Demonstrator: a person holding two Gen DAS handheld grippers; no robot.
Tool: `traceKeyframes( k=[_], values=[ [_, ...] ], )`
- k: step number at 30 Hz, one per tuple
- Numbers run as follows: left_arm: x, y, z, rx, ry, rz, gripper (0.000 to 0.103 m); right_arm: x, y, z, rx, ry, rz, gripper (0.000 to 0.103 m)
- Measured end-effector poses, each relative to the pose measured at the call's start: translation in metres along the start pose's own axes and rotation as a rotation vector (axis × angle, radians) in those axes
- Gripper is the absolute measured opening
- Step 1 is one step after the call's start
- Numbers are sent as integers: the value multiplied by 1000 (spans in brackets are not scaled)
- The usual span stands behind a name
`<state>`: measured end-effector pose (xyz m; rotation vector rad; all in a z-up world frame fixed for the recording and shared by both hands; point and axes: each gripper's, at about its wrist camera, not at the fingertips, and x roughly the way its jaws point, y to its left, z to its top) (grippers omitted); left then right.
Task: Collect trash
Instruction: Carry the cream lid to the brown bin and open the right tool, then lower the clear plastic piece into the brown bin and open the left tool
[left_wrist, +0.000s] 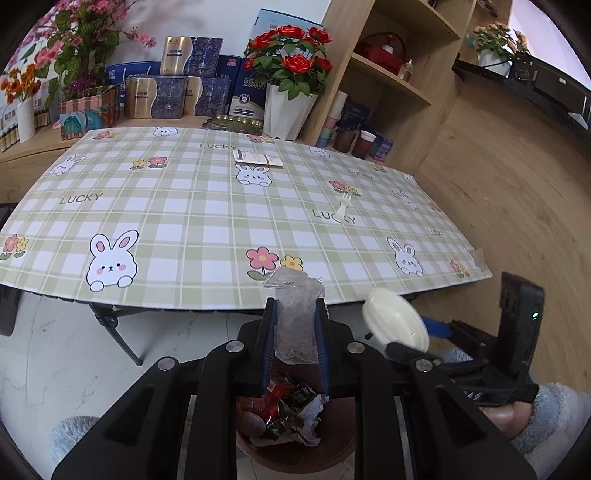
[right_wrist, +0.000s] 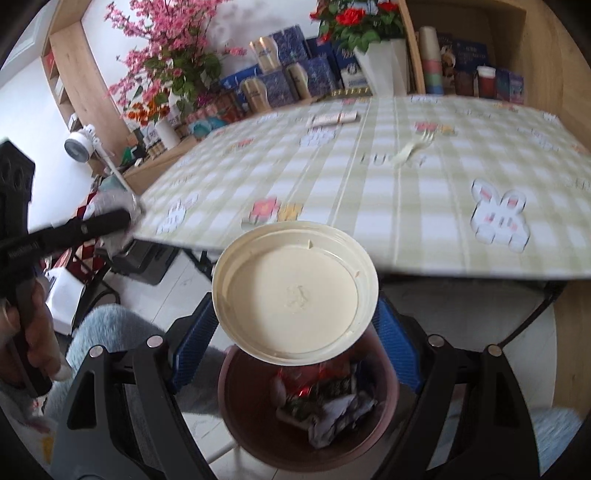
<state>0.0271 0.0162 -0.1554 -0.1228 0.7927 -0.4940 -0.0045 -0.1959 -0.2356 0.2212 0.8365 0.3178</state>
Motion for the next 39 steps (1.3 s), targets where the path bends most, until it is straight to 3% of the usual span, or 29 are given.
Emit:
traceKeyframes(
  k=[14,18,28,30,32,35,39],
  values=[
    [2,5,-32,-50,12,2,20,107,-7,-65,-39,395,-83,82],
    [6,9,-36,-63,28,6,20,123,-8,-73,-39,466,-91,82],
    [16,12,-40,-79,59,1,20,131,-14,-71,-20,496,-79,86],
    [18,10,-40,-78,63,0,20,128,-15,-68,-14,480,-88,93],
    [19,8,-40,-75,65,-1,20,123,-18,-65,2,456,-89,94],
    [20,7,-40,-71,68,-3,20,112,-19,-57,12,394,-98,95],
    [22,7,-41,-71,77,-2,20,73,-16,-33,13,201,-121,97]
  ],
)
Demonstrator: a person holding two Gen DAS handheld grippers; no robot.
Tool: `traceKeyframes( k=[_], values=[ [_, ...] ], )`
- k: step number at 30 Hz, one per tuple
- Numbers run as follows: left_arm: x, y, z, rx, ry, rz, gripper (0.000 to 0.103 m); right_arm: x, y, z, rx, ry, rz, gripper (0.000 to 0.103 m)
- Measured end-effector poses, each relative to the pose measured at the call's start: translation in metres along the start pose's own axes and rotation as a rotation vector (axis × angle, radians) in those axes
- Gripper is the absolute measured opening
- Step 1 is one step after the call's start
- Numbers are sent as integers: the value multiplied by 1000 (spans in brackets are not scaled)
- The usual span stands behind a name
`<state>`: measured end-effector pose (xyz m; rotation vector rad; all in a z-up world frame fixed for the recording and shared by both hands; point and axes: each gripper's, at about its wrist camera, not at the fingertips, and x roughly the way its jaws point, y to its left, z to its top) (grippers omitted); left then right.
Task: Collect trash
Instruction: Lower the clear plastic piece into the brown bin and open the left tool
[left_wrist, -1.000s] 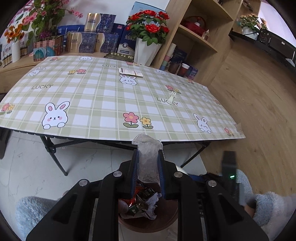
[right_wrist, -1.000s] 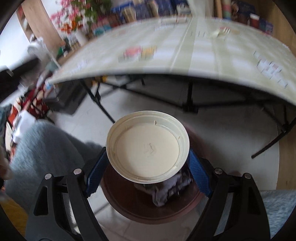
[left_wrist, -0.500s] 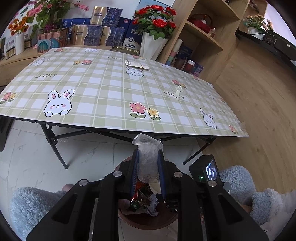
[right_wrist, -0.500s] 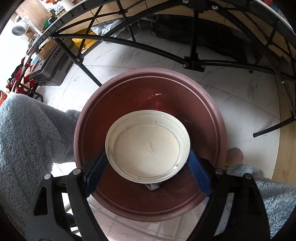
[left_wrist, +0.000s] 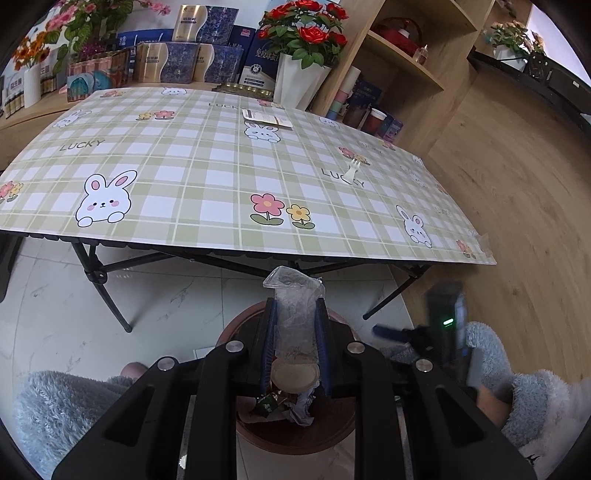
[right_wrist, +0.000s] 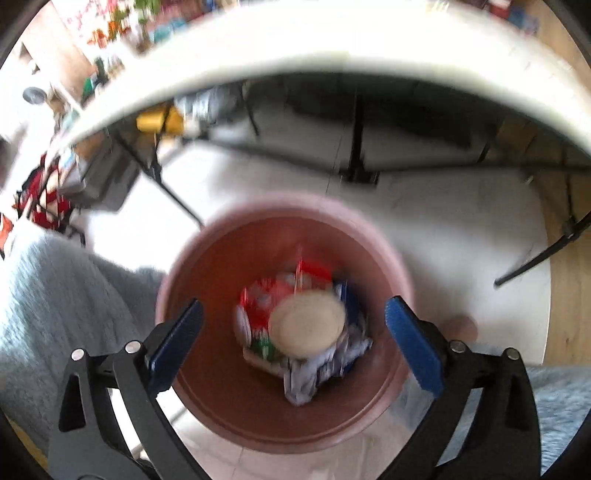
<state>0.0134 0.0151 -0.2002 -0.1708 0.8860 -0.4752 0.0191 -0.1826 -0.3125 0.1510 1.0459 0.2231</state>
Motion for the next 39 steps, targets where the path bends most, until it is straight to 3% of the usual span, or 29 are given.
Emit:
traceKeyframes(
  k=[7,13,19,26,31,36,39],
  values=[
    [15,-11,-2,53,47,-12,20,-75,-15,19,-27,-290,-69,97],
    [39,-24,-1,167,84,-33,20,-109,-30,19,-98,-389,-150,97],
    [76,-25,-9,254,123,-31,21,-97,-34,14,-65,-353,-158,97],
    [115,-2,-31,152,215,-6,22,-73,-17,11,-126,-294,-180,97],
    [126,-1,-44,192,258,14,23,-60,-14,10,-128,-254,-192,97],
    [137,-6,-56,243,307,28,31,-52,-15,9,-115,-228,-207,97],
    [135,-3,-53,225,291,28,50,-51,-15,8,-115,-222,-211,97]
  ],
)
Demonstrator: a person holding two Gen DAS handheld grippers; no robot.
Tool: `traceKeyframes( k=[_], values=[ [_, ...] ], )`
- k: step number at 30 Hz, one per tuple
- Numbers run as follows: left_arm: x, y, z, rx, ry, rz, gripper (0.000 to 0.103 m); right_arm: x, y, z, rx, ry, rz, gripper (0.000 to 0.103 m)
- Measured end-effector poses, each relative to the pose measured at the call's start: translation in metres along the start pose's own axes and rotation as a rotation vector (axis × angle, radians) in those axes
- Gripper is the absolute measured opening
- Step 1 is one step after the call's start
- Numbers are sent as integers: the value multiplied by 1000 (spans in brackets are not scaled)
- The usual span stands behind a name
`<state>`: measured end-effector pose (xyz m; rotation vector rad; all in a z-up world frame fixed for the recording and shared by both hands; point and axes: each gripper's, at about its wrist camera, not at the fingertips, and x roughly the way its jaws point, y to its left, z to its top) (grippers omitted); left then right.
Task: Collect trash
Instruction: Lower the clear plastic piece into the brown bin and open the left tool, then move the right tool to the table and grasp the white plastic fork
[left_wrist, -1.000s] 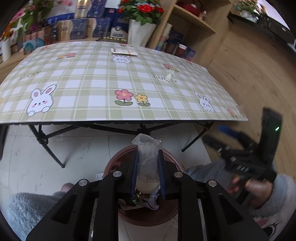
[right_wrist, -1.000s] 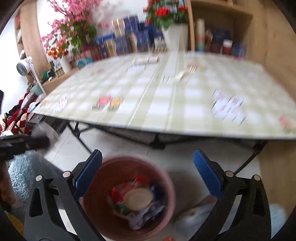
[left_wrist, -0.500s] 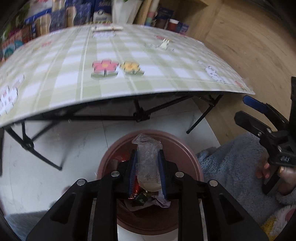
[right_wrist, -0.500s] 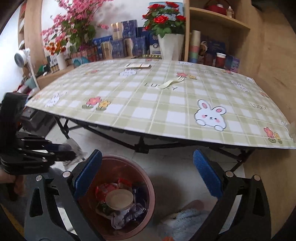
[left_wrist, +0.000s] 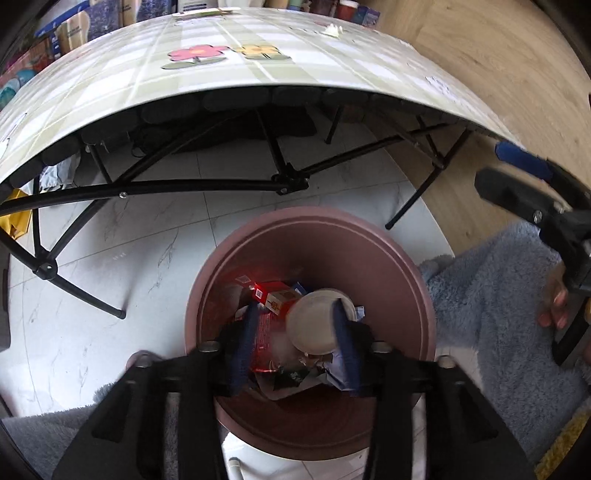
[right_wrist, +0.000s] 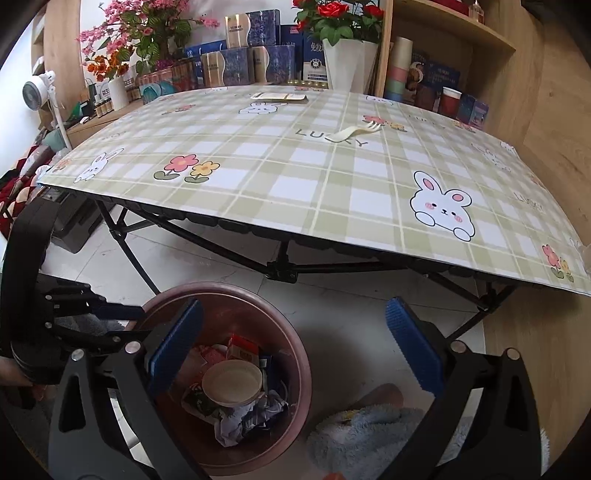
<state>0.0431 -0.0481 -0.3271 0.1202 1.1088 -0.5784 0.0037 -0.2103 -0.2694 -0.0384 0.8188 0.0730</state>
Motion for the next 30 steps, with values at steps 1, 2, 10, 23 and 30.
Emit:
traceKeyframes(
  k=[1,2,10,23,30],
  values=[
    [-3,2,1,-14,-19,-3,62,0,0,0,-1,0,0,97],
    [-8,7,2,-38,-53,-10,77,0,-1,0,-1,1,1,97],
    [-51,28,7,-175,-255,76,97,-1,-4,1,15,-6,7,97],
    [-127,38,23,-242,-469,224,97,-18,-6,11,21,-67,102,97],
    [-127,41,49,-139,-440,290,97,-8,-21,33,58,-33,115,97]
  ],
)
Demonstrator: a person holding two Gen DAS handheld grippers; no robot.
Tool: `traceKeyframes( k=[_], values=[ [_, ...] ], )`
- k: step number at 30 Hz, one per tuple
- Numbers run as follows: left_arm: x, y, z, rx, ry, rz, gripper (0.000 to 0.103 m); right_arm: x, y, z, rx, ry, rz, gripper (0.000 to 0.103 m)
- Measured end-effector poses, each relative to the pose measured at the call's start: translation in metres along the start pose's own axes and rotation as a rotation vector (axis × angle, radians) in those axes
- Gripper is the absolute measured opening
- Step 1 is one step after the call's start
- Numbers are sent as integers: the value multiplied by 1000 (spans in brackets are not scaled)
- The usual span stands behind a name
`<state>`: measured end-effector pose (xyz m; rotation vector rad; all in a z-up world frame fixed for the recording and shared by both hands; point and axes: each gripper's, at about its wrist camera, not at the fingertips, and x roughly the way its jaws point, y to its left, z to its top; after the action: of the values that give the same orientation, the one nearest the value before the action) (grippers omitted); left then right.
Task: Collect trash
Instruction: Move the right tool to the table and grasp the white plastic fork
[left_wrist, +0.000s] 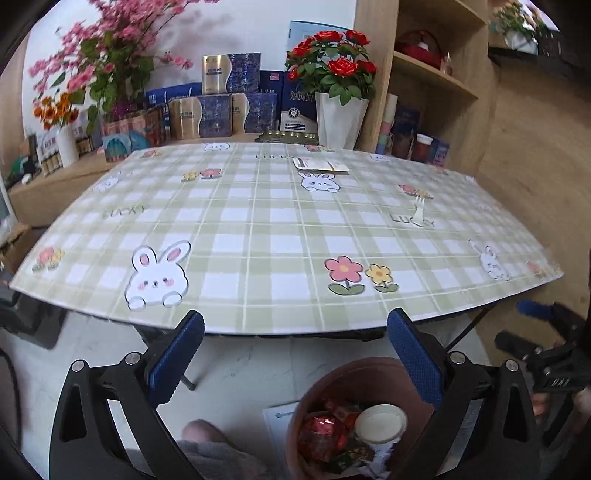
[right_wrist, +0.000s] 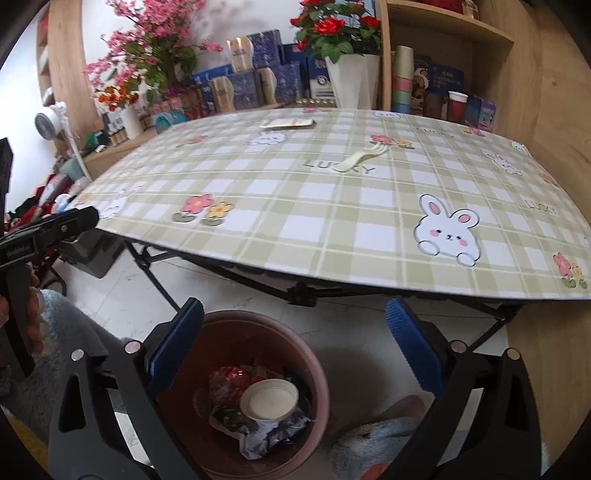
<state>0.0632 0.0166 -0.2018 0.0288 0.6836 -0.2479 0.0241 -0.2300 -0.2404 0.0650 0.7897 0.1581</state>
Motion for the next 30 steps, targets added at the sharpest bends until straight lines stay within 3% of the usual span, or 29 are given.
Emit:
traceKeyframes(
  k=[5,10,12,19,28,30],
  values=[
    [9,2,18,58,-22,29,97,11,-11,29,-34,13,-105,97],
    [30,10,45,42,-20,8,97,38,-28,73,-4,31,-76,95],
    [37,11,54,31,-21,-1,97,56,-38,92,33,55,-51,79],
    [61,11,84,-10,-31,-45,97,119,-66,145,200,116,-2,53],
    [85,14,96,-20,-6,-61,97,174,-83,177,306,168,-151,34],
    [91,16,97,-24,7,-62,97,179,-80,181,272,175,-180,23]
  ],
)
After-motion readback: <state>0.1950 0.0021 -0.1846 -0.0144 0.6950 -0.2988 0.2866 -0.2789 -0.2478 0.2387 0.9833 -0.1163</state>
